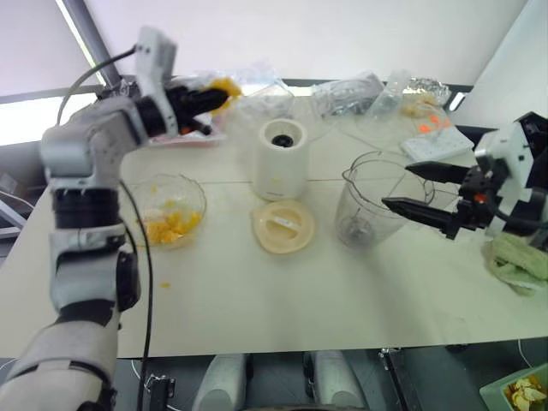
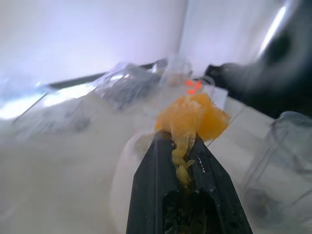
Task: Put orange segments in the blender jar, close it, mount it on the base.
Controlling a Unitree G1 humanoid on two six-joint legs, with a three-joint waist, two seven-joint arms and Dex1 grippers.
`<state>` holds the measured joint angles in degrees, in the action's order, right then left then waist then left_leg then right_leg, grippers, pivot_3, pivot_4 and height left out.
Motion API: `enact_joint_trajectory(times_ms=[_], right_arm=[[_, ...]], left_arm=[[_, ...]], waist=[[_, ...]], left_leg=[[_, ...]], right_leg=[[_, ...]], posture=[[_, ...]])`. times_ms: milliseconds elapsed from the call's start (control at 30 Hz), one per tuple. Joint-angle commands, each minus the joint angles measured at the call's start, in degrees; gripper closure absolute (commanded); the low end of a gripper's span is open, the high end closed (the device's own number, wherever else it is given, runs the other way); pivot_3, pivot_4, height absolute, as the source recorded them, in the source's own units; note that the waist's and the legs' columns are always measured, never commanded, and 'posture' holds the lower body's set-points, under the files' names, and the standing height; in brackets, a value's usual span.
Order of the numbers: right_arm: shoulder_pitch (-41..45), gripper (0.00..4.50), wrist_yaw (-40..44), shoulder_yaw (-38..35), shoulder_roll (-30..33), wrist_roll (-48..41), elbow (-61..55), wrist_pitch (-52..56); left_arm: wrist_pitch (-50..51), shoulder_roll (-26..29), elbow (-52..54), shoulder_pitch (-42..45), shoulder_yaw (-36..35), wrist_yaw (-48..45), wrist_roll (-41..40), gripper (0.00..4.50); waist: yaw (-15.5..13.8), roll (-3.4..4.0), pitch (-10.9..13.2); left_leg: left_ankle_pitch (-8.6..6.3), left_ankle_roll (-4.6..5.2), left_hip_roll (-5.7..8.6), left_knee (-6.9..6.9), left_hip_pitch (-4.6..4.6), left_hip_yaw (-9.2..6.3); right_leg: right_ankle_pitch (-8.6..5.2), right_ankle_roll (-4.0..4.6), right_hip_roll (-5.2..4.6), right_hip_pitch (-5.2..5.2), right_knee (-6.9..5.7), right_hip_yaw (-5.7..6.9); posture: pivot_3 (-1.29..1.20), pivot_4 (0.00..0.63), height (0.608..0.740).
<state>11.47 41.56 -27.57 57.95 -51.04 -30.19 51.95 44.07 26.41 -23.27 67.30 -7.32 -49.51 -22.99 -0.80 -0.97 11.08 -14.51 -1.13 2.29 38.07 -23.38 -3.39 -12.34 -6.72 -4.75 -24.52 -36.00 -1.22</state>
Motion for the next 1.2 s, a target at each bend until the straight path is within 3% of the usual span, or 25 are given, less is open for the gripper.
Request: enact_joint_trajectory(times_ms=[33,333,667,800,1000,1200], right_arm=[[-3.8,0.19,-3.2,-7.4,-1.6,-2.3,-5.6,1.2],[-19.2,0.19,-13.6,-23.3,-8.3,-9.4,-19.5,4.0],[-36.0,0.19,-23.9,-35.5,-13.8,-19.4,-29.3,-1.3],[-42.6,0.19,-27.2,-36.9,-13.5,-22.7,-29.8,-6.3],[-48.5,0.19,-29.7,-35.7,-12.5,-23.6,-29.8,-12.6],[-47.9,0.19,-31.4,-32.7,-9.4,-23.3,-29.1,-14.8]], left_arm=[[-8.0,-3.9,-9.7,8.8,2.6,-5.3,0.8,4.44],[-26.8,-20.6,-37.3,22.4,6.5,-14.2,6.1,4.44],[-34.8,-31.3,-47.4,22.8,9.2,-18.9,13.0,4.44],[-36.5,-32.5,-49.1,22.3,9.8,-19.4,15.9,3.12],[-37.5,-32.2,-49.3,22.2,9.1,-20.4,17.3,0.16],[-36.7,-29.8,-49.5,21.9,9.1,-20.8,18.3,0.04]], waist=[[-0.1,-0.02,0.0],[0.2,-0.07,0.0],[0.0,-0.13,0.1],[0.1,-0.13,0.1],[0.0,-0.14,0.1],[0.0,-0.14,0.1]], left_leg=[[0.00,0.00,0.01,0.00,-0.01,-0.01],[-0.03,0.06,0.00,0.02,-0.03,0.05],[-0.05,0.09,-0.04,0.02,-0.05,0.04],[-0.06,0.11,-0.07,0.02,-0.04,0.04],[-0.09,0.16,-0.12,0.01,-0.05,0.06],[-0.12,0.21,-0.13,0.02,-0.05,0.08]], right_leg=[[0.00,0.00,0.00,0.01,0.00,0.00],[-0.01,-0.01,0.04,0.03,0.10,-0.03],[-0.04,-0.04,0.08,0.04,0.16,-0.04],[-0.04,-0.04,0.09,0.11,0.33,-0.04],[-0.05,-0.02,0.10,0.17,0.46,-0.04],[-0.04,-0.01,0.09,0.20,0.55,-0.05]], posture=[[0.00,0.150,0.740],[0.00,0.150,0.740],[0.00,0.150,0.740],[0.00,0.150,0.740],[0.00,0.150,0.740],[0.00,0.150,0.740]])
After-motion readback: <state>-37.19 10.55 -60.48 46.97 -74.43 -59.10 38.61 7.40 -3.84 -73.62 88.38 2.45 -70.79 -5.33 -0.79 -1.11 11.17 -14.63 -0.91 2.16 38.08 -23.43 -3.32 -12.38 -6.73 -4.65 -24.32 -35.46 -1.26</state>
